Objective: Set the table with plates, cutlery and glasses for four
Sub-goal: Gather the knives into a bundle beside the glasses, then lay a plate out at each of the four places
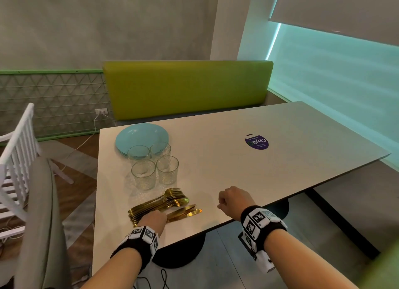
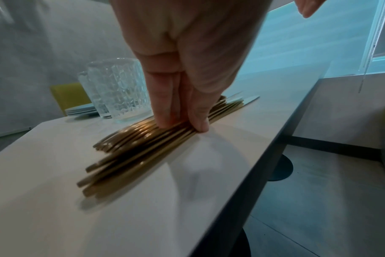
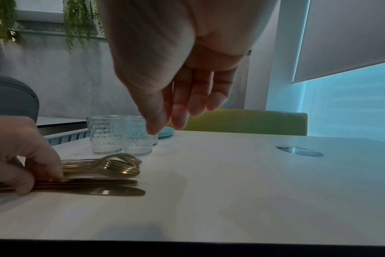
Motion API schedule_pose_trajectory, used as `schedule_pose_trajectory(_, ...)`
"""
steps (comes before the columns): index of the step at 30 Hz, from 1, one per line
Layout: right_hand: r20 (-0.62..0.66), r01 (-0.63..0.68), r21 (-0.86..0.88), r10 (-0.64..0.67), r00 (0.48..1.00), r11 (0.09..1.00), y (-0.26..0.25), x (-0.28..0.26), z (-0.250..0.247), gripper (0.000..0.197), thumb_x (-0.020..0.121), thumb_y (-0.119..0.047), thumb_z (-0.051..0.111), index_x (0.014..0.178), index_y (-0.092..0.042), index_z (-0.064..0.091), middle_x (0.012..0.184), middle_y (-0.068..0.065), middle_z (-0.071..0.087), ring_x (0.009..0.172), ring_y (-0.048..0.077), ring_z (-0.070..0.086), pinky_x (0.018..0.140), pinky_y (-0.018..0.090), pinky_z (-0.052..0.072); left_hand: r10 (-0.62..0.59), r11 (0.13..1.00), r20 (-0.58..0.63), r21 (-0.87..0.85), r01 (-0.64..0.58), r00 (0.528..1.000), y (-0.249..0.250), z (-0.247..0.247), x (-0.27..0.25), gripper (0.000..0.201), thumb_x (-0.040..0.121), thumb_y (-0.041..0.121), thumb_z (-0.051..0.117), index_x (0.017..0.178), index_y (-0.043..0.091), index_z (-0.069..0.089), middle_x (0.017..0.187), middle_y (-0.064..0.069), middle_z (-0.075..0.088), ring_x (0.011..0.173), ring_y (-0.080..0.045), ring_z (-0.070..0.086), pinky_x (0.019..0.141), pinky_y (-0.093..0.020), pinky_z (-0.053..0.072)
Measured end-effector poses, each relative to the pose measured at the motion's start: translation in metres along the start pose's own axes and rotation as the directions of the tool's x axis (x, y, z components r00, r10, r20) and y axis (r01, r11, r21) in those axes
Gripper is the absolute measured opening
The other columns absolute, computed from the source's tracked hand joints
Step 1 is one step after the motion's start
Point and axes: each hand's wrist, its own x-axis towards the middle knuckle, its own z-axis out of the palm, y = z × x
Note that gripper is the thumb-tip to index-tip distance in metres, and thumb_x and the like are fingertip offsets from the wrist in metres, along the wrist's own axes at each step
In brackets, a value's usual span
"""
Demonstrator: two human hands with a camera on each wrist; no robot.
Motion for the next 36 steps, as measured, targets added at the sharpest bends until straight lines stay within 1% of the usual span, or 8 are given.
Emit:
schedule_pose_trajectory(4, 0.021, -0.002, -0.009, 0.002, 1.000, 1.000, -0.001, 0.004, -0.003, 0.025, 0.094, -0.031, 0.050, 0.107, -0.014, 0.063, 0.112, 0.007, 0.063, 0.107, 0.024, 0.057, 0.086, 0.032, 0.045, 0.020, 0.999, -0.072, -0.048, -0.023, 0.997, -0.002, 0.002, 0.003, 0.057, 0.096, -0.003, 0.025, 0.147, 0.021, 0.030, 0.130, -0.014, 0.055, 0.119, -0.028, 0.056, 0.097, -0.036, 0.046)
schedule_pose_trajectory(8, 0.026, 0.001, -0.006, -0.001, 1.000, 1.000, -0.006, 0.013, -0.007, 0.025, 0.094, -0.030, 0.050, 0.107, -0.013, 0.063, 0.113, 0.007, 0.063, 0.107, 0.024, 0.057, 0.086, 0.030, 0.045, 0.013, 0.999, -0.114, 0.035, -0.009, 0.993, -0.001, -0.001, 0.000, 0.039, 0.098, 0.003, 0.030, 0.133, 0.010, 0.044, 0.135, -0.011, 0.049, 0.127, -0.027, 0.045, 0.099, -0.035, 0.042)
schedule_pose_trajectory(12, 0.021, 0.015, -0.010, -0.014, 1.000, 1.000, -0.013, 0.024, -0.014, 0.026, 0.094, -0.030, 0.050, 0.108, -0.012, 0.063, 0.112, 0.008, 0.064, 0.107, 0.025, 0.058, 0.086, 0.031, 0.046, 0.001, 1.000, -0.170, -0.013, -0.004, 0.985, -0.005, -0.013, 0.001, 0.033, 0.098, 0.010, 0.035, 0.128, 0.013, 0.048, 0.132, -0.008, 0.051, 0.125, -0.025, 0.046, 0.097, -0.034, 0.043)
schedule_pose_trajectory(18, -0.021, 0.013, 0.046, -0.012, 1.000, 0.999, -0.022, 0.049, -0.033, 0.024, 0.092, -0.031, 0.053, 0.106, -0.015, 0.065, 0.111, 0.005, 0.065, 0.106, 0.022, 0.059, 0.085, 0.030, 0.047, -0.024, 0.980, -0.326, -0.193, -0.042, 0.945, -0.012, -0.058, 0.001, 0.031, 0.097, 0.020, 0.043, 0.127, 0.018, 0.050, 0.128, -0.004, 0.055, 0.121, -0.023, 0.050, 0.095, -0.035, 0.043)
schedule_pose_trajectory(23, -0.022, -0.022, 0.116, 0.025, 0.999, 0.993, -0.022, 0.086, -0.050, 0.023, 0.090, -0.033, 0.057, 0.104, -0.017, 0.067, 0.109, 0.004, 0.067, 0.103, 0.022, 0.060, 0.084, 0.029, 0.048, -0.203, 0.869, -0.474, -0.491, -0.066, 0.857, -0.038, -0.113, 0.018, 0.026, 0.094, 0.030, 0.048, 0.117, 0.023, 0.059, 0.119, 0.002, 0.063, 0.112, -0.019, 0.058, 0.091, -0.032, 0.046)
schedule_pose_trajectory(29, -0.013, -0.036, 0.194, 0.040, 0.999, 0.980, -0.017, 0.164, -0.068, 0.023, 0.089, -0.034, 0.060, 0.104, -0.017, 0.067, 0.110, 0.006, 0.066, 0.103, 0.023, 0.061, 0.084, 0.030, 0.050, -0.490, 0.599, -0.324, -0.799, 0.043, 0.810, -0.107, -0.176, 0.063, 0.022, 0.088, 0.025, 0.057, 0.108, 0.019, 0.065, 0.114, -0.004, 0.066, 0.111, -0.023, 0.059, 0.095, -0.031, 0.047)
schedule_pose_trajectory(32, 0.013, -0.032, 0.232, 0.030, 0.999, 0.972, -0.015, 0.213, -0.077, 0.024, 0.089, -0.034, 0.060, 0.104, -0.018, 0.067, 0.111, 0.006, 0.066, 0.103, 0.023, 0.061, 0.085, 0.031, 0.051, -0.535, 0.603, -0.258, -0.784, 0.149, 0.805, -0.150, -0.200, 0.091, 0.025, 0.087, 0.027, 0.061, 0.108, 0.014, 0.065, 0.119, -0.007, 0.065, 0.115, -0.025, 0.057, 0.096, -0.031, 0.045)
schedule_pose_trajectory(36, 0.050, -0.029, 0.296, 0.015, 0.999, 0.955, -0.017, 0.279, -0.081, 0.025, 0.087, -0.037, 0.061, 0.105, -0.019, 0.066, 0.113, 0.005, 0.065, 0.103, 0.022, 0.060, 0.087, 0.032, 0.051, -0.584, 0.620, -0.133, -0.709, 0.335, 0.801, -0.197, -0.213, 0.124, 0.036, 0.091, 0.029, 0.056, 0.120, 0.008, 0.058, 0.125, -0.012, 0.062, 0.115, -0.030, 0.058, 0.096, -0.032, 0.046)
